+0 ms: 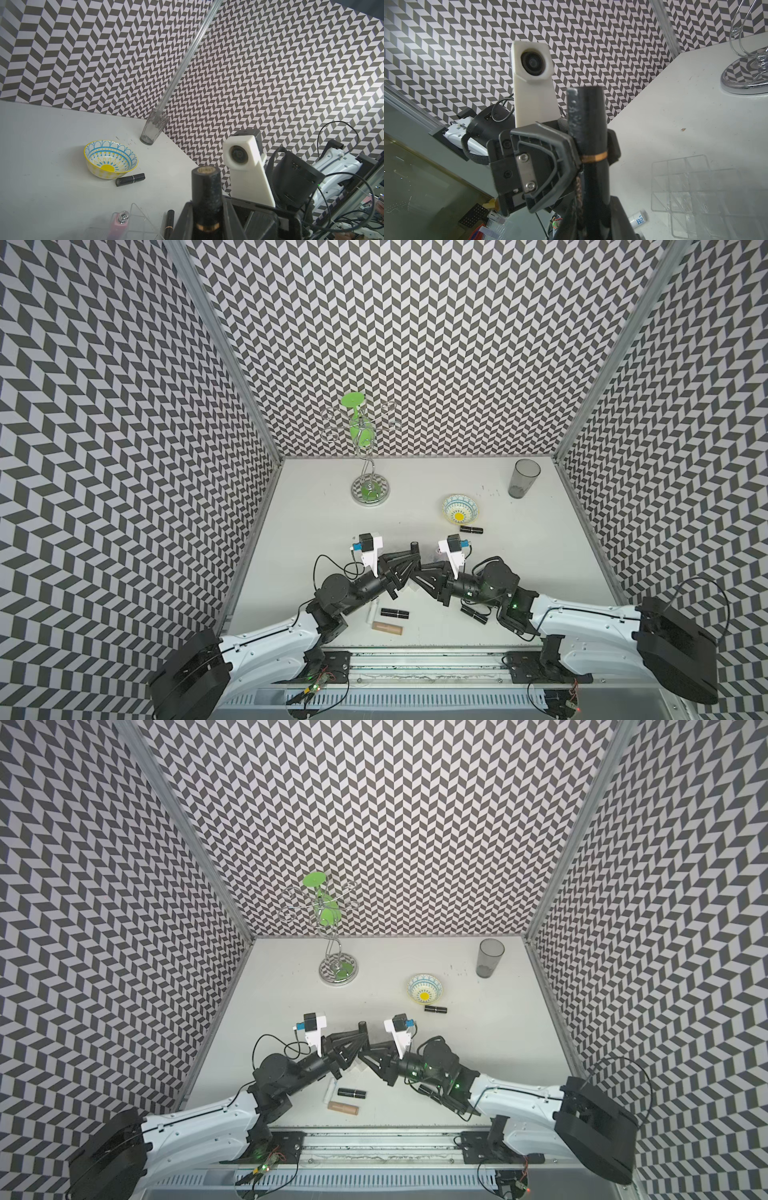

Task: Arrange the lipsticks in the organizer
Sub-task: Adjust the lipstick.

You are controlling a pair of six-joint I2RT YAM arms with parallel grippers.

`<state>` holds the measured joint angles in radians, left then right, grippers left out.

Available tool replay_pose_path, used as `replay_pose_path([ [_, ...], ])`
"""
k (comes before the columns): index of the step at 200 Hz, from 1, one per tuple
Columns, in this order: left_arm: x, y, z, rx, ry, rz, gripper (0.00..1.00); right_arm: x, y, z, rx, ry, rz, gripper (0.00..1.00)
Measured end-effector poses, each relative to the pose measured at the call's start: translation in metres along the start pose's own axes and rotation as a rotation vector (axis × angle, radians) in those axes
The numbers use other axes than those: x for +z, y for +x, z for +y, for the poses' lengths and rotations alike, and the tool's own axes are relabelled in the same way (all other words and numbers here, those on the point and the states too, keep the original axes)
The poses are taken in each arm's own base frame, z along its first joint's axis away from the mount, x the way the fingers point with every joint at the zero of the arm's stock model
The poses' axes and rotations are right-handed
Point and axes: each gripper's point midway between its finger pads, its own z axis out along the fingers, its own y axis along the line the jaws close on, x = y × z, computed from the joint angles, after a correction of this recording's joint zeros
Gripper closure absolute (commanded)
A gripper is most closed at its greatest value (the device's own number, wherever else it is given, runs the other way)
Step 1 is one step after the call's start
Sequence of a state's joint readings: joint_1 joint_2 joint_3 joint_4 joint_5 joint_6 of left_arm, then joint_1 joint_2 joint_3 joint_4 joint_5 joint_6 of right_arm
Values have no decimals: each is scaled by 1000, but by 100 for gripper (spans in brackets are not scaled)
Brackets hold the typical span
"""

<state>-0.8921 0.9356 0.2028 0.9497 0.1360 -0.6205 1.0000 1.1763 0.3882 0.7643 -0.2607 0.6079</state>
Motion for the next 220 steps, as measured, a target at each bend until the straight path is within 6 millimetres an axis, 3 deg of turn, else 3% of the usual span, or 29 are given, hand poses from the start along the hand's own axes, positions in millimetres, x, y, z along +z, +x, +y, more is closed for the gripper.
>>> replay_pose_path([
  [21, -1, 3, 2, -3, -6, 6, 85, 0, 3, -2, -1, 11, 11, 87],
  [58, -2, 4, 11, 2, -50, 7, 37, 2, 7, -17, 0, 89, 41, 89],
  [68, -3, 2, 12, 15, -63, 0, 29, 2, 11, -25, 7, 134, 62, 90],
  [116, -12, -9, 25, 57, -166, -30, 27, -14, 22, -50, 37, 342, 186, 92],
  [150, -11, -17, 26, 104, -210, -10, 27, -30, -4, -46, 28, 513, 263, 92],
  [183, 1, -14, 13, 185, -152, 55, 28, -49, -23, -32, 4, 598, 358, 92],
  [199, 3, -4, 12, 251, -131, 105, 25, -57, -14, -33, 1, 616, 423, 93],
  [220, -1, 7, 9, 385, -98, 158, 25, -69, 13, -45, 13, 664, 548, 93],
])
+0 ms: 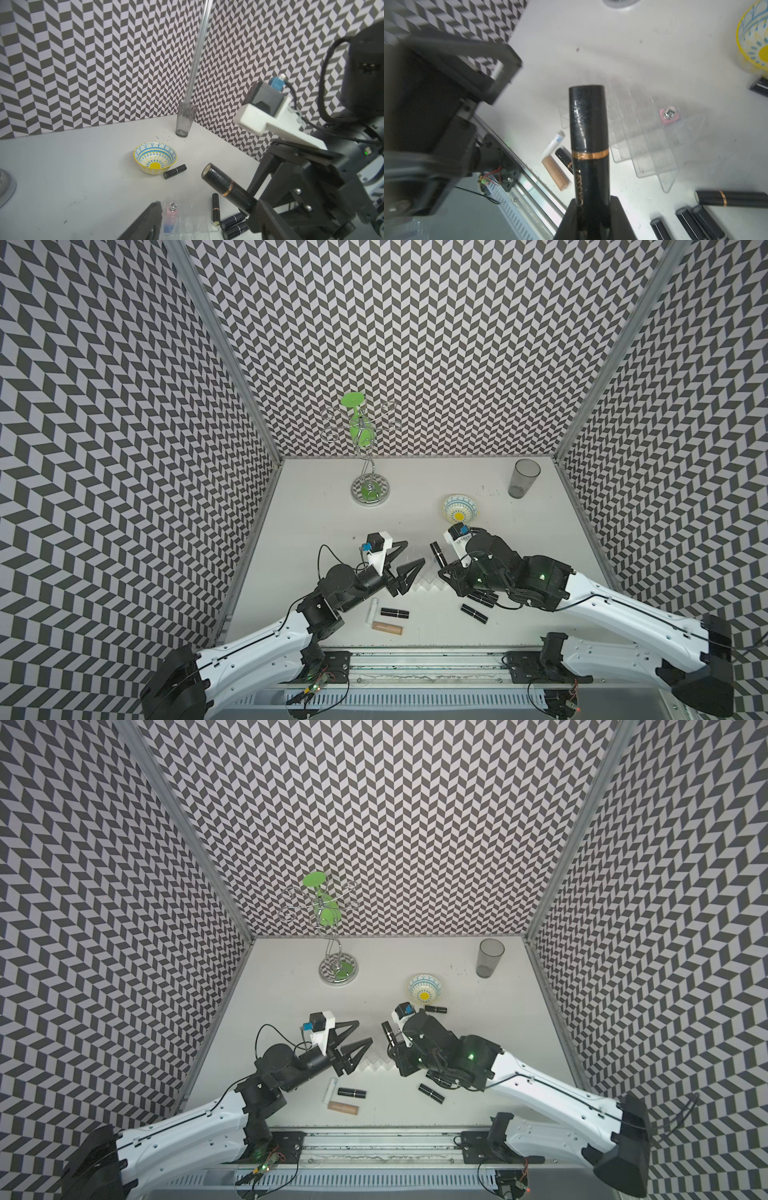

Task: Arrange the lipsticks in the organizer
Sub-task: Adjust the lipstick.

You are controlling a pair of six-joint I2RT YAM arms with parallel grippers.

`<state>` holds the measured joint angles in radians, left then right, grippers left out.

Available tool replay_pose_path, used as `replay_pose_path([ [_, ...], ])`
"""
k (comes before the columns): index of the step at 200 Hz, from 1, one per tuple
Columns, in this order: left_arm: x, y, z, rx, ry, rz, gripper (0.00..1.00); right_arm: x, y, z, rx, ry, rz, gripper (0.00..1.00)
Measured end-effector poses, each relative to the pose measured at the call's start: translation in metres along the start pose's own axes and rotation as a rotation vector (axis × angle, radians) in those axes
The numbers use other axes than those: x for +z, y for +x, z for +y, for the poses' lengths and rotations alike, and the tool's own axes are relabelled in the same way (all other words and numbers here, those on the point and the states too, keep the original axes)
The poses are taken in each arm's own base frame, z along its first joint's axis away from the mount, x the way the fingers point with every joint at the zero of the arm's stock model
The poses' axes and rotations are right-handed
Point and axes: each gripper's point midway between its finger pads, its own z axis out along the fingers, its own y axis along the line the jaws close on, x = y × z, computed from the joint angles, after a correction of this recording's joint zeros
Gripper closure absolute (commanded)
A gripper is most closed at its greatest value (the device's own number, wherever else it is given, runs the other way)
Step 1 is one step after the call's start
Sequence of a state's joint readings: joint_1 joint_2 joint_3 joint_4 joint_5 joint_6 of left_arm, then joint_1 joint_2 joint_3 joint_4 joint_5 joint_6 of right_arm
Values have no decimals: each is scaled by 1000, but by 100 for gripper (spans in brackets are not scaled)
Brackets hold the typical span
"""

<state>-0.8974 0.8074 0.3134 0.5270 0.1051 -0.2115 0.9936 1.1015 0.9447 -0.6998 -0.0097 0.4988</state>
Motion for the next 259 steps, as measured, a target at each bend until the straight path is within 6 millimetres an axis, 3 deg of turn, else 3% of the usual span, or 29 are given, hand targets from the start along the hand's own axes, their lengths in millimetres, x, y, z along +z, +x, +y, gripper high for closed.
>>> replay_pose_path([
  [39, -16, 5, -19, 423, 68, -13, 26, 10, 29, -22, 11, 18, 186, 93],
  [73, -3, 17, -52, 756, 150, 94, 29, 4, 31, -27, 36, -79, 283, 93],
  [85, -1, 28, -70, 882, 191, 109, 29, 3, 36, -19, 24, -129, 322, 93],
  [101, 0, 59, -84, 1042, 232, 164, 32, 1, 42, -11, 10, -178, 372, 93],
  [127, 6, 107, -69, 1231, 232, 324, 36, -3, 48, -3, -1, -231, 413, 93],
  [152, 10, 133, -50, 1341, 201, 437, 35, -6, 53, 0, -7, -255, 435, 93],
  [190, 16, 126, -47, 1414, 162, 414, 35, -7, 57, 2, -8, -277, 450, 93],
  [214, 20, 132, -46, 1446, 162, 429, 35, -6, 59, 2, -14, -284, 452, 93],
  [236, 22, 135, -47, 1452, 180, 429, 43, -5, 62, 3, -12, -293, 463, 93],
  [259, 24, 133, -49, 1452, 190, 420, 45, -3, 64, 3, -14, -301, 463, 93],
])
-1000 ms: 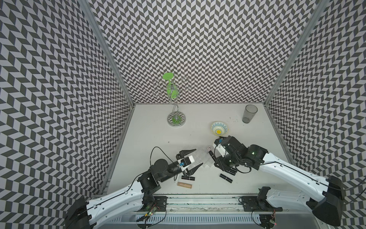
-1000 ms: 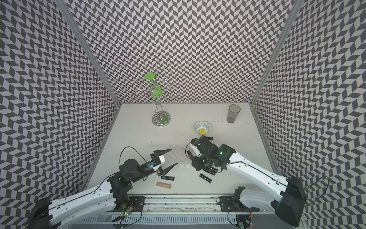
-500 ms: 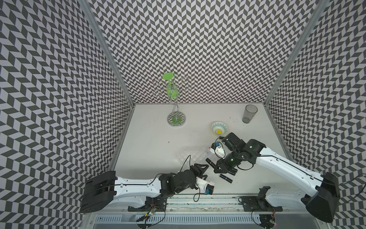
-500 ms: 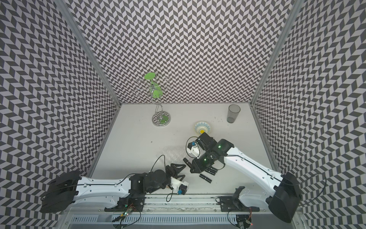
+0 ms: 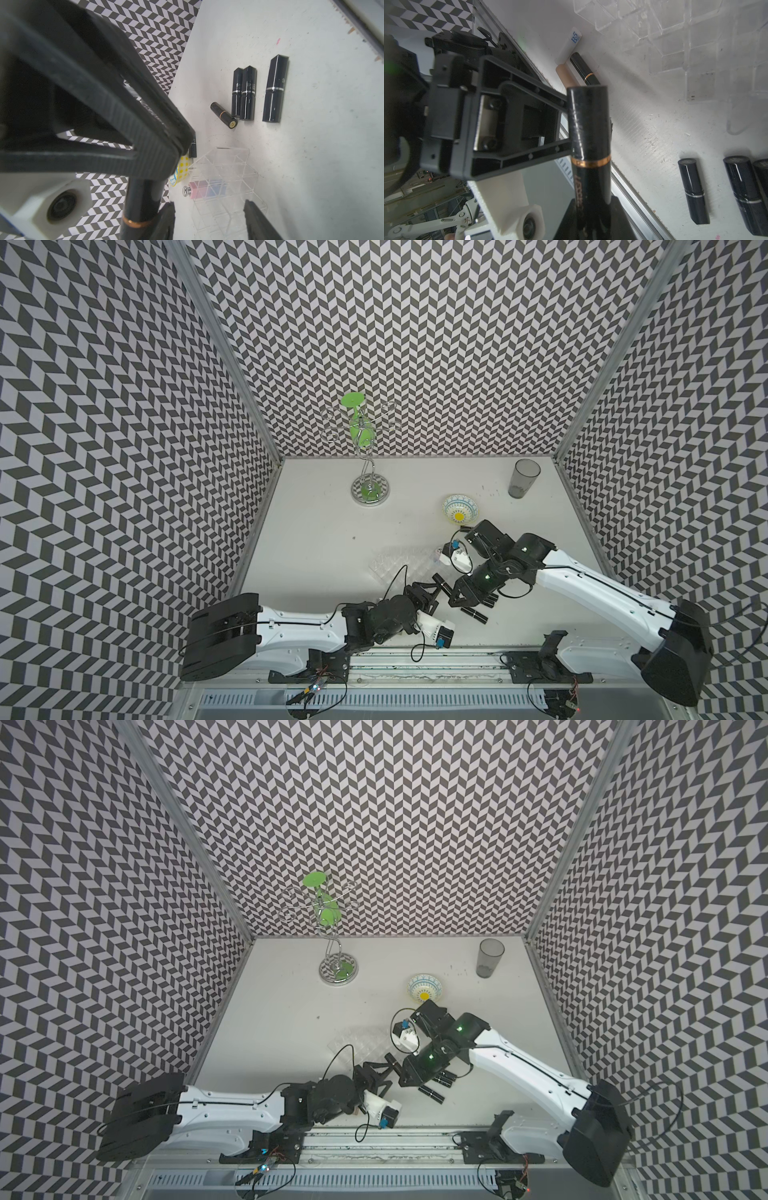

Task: Arrange the lipsticks in the organizer
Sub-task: Adjust the lipstick.

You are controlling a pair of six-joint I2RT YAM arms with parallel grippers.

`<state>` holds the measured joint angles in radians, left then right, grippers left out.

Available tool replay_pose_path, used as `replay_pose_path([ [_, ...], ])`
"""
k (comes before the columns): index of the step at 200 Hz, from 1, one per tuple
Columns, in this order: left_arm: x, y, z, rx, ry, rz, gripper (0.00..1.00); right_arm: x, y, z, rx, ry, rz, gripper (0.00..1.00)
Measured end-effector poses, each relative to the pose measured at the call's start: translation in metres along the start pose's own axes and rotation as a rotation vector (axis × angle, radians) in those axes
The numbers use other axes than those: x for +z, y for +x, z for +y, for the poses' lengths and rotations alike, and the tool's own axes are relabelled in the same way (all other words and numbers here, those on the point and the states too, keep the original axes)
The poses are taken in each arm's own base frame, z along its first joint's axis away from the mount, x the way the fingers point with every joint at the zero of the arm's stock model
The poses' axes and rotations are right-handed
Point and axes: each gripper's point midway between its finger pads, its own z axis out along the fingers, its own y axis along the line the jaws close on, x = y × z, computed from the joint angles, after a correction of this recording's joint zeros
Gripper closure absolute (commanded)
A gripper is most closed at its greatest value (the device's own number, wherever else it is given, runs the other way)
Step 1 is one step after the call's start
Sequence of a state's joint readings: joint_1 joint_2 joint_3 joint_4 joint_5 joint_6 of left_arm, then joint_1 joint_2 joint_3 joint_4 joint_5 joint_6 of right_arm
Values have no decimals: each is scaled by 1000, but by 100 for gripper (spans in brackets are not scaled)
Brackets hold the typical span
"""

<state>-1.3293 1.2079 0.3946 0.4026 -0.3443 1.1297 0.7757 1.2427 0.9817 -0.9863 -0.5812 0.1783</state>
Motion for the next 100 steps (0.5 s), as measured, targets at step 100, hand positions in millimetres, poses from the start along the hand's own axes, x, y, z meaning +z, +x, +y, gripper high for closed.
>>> replay_pose_path([
  [100, -26, -1, 41, -125, -90, -100, 41, 19, -1, -12, 26, -24, 48, 94],
])
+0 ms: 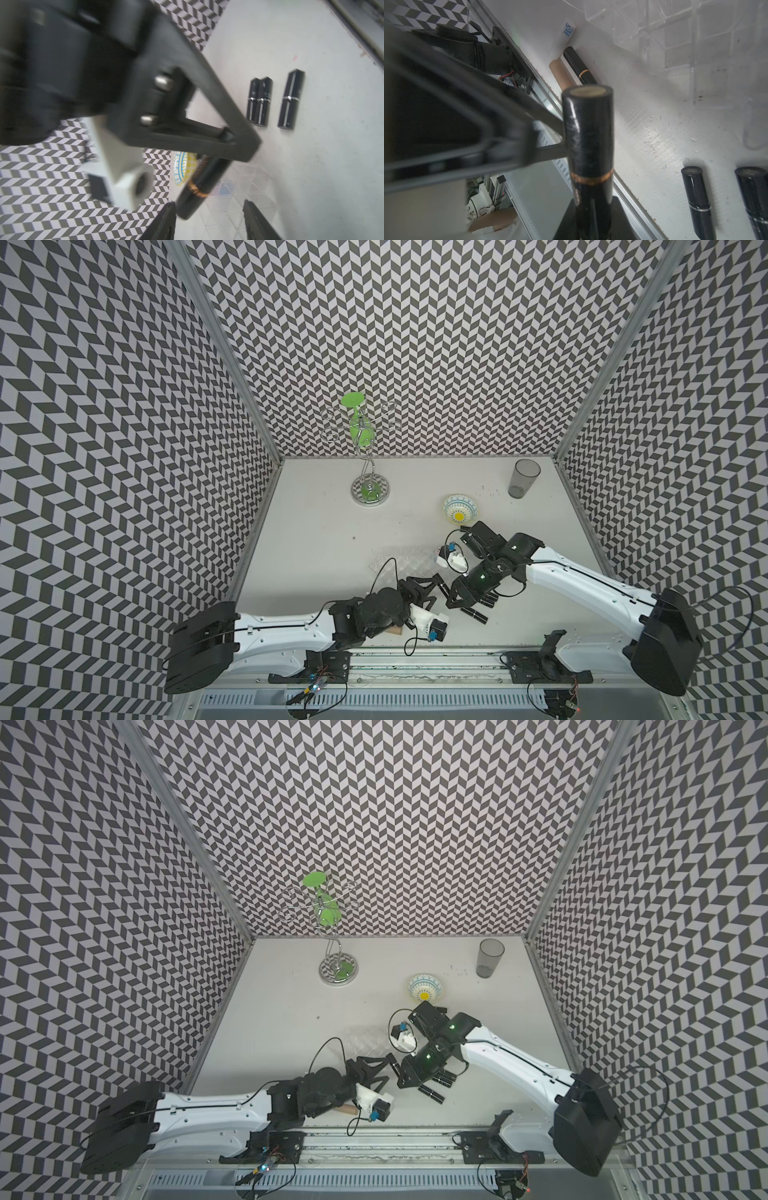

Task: Arrange the lipsticks in the organizer
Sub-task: Adjust the lipstick.

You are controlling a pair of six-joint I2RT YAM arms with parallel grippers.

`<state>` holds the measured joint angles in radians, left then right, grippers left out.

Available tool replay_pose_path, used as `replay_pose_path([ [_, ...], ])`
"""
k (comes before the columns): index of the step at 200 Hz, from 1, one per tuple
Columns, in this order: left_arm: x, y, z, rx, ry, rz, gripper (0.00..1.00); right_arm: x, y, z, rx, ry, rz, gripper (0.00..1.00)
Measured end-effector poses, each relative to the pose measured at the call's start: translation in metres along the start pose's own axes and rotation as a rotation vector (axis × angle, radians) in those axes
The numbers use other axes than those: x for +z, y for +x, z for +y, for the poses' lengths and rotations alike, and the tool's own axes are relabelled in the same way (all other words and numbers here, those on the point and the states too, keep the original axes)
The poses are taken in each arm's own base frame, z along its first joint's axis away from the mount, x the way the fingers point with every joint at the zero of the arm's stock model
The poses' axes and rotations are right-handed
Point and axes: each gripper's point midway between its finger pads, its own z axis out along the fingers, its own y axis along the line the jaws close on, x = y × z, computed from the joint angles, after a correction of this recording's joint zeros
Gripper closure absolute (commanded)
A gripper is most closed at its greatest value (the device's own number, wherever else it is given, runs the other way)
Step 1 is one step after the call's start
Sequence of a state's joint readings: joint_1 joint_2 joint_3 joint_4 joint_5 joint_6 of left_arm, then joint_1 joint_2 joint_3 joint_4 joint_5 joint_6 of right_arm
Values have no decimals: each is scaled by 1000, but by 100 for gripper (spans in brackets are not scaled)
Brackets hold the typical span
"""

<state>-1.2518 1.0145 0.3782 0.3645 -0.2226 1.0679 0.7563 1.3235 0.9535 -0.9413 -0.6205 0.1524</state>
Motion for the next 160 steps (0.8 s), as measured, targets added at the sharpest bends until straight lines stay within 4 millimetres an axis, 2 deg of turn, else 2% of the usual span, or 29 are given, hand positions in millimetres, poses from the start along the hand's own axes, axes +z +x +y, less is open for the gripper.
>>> replay_pose_path([
  [15, -11, -11, 21, -34, -59, -57, 42, 2, 0, 0, 6, -7, 12, 94],
  [36, -11, -16, 22, -38, -50, -83, 45, 0, -2, 5, -3, -17, 8, 94],
  [57, 4, -11, 6, -28, 33, -52, 45, -2, -4, 10, -17, -28, 1, 93],
  [87, 14, 2, -16, -6, 123, 0, 45, -2, -2, 10, -19, -28, 5, 94],
  [126, 26, 2, -19, 13, 169, 29, 47, 3, -2, 8, -16, -28, 26, 93],
  [160, 33, 12, -30, 31, 211, 71, 57, 8, -2, 5, -10, -32, 46, 93],
])
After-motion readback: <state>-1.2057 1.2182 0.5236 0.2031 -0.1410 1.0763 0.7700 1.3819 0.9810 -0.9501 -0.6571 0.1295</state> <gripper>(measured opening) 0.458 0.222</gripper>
